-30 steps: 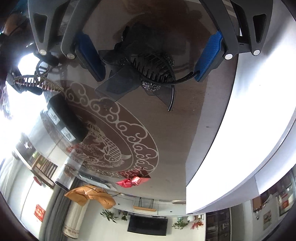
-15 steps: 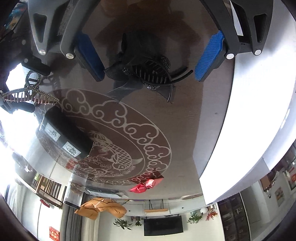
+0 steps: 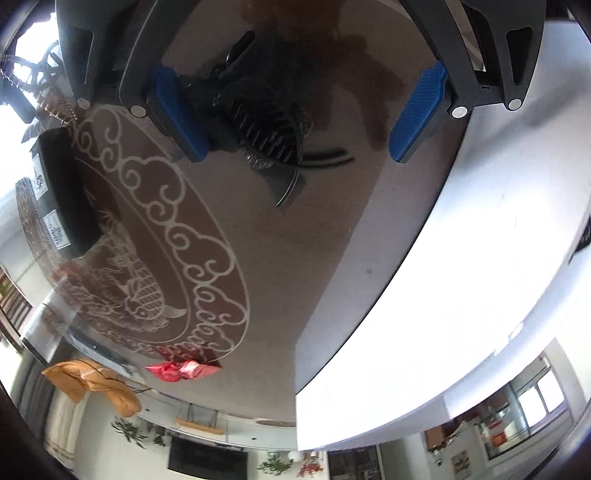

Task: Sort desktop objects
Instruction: 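Carry both items over the white box and open both grippers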

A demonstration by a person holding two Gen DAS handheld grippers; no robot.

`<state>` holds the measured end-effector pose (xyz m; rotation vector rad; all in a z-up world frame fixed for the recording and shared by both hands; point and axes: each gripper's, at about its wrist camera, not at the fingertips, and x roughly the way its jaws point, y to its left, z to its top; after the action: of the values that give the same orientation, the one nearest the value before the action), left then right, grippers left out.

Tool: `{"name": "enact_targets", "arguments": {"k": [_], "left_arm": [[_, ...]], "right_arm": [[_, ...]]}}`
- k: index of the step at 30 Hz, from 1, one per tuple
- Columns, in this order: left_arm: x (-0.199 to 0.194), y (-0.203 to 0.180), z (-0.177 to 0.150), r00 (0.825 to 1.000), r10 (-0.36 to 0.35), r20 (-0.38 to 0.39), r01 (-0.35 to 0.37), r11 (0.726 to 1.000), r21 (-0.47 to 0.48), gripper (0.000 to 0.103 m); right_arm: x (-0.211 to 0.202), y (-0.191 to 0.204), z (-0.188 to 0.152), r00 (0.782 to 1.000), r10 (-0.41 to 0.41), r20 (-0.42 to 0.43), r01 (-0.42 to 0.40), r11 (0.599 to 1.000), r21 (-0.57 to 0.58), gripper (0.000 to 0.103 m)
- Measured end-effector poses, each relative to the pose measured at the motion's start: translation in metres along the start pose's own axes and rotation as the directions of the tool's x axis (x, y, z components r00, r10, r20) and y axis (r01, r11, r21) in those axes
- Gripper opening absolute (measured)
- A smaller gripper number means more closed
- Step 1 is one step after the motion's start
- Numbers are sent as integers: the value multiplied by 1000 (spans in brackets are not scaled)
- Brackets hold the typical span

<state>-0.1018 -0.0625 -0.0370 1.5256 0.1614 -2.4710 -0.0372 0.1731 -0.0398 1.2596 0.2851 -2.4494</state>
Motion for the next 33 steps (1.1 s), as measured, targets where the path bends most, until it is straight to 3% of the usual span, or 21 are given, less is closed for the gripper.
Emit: {"name": "enact_targets", "arguments": {"k": [3, 4, 5, 6, 7, 10, 12, 14, 17, 23, 25, 26, 27, 33], "left_arm": [[-1, 8, -7, 1000, -8, 19, 9, 997, -78, 100], [-2, 8, -7, 999, -33, 37, 36, 997, -65, 89], [-7, 6, -7, 995, -61, 77, 64, 998, -29, 56], [-9, 3, -7, 992, -93, 86, 92, 996, 22, 44], [-11, 1, -7, 991, -104, 81, 100, 993, 60, 39], [-19, 9, -17, 973, -217, 73, 208, 972, 108, 39], [-31, 15, -27, 969, -231, 87, 219, 967, 130, 39], [-44, 21, -37, 963, -249, 100, 232, 960, 155, 39], [-58, 24, -46, 959, -259, 113, 240, 957, 162, 39], [-62, 29, -55, 953, -289, 93, 275, 952, 138, 39], [-66, 31, -52, 949, -298, 101, 284, 950, 134, 39], [-70, 33, -51, 947, -301, 109, 286, 949, 134, 39], [-76, 36, -50, 945, -305, 120, 289, 948, 133, 39], [-115, 77, -30, 915, -356, 190, 353, 934, 52, 39]], "right_arm": [[0, 0, 0, 1000, 1, 0, -1, 1000, 0, 103], [0, 0, 0, 1000, 1, 0, -1, 1000, 0, 103], [0, 0, 0, 1000, 0, 0, 0, 1000, 0, 103], [0, 0, 0, 1000, 1, 0, -1, 1000, 0, 103], [0, 0, 0, 1000, 2, 0, -2, 1000, 1, 103], [-3, -6, 0, 999, 40, 16, -40, 999, 27, 103], [-10, -19, -4, 990, 133, 53, -137, 987, 81, 103], [-18, -32, -9, 983, 170, 67, -178, 974, 143, 103], [-25, -40, -17, 982, 180, 57, -187, 966, 178, 103], [-28, -10, -8, 984, 159, 80, -166, 981, 101, 103], [-21, 0, -2, 989, 129, 66, -132, 990, 56, 83], [-15, 3, 0, 992, 121, 29, -122, 991, 45, 41], [-17, 3, 0, 994, 105, 39, -107, 993, 48, 26], [-52, 0, 2, 991, 113, 73, -118, 991, 67, 25]]}}
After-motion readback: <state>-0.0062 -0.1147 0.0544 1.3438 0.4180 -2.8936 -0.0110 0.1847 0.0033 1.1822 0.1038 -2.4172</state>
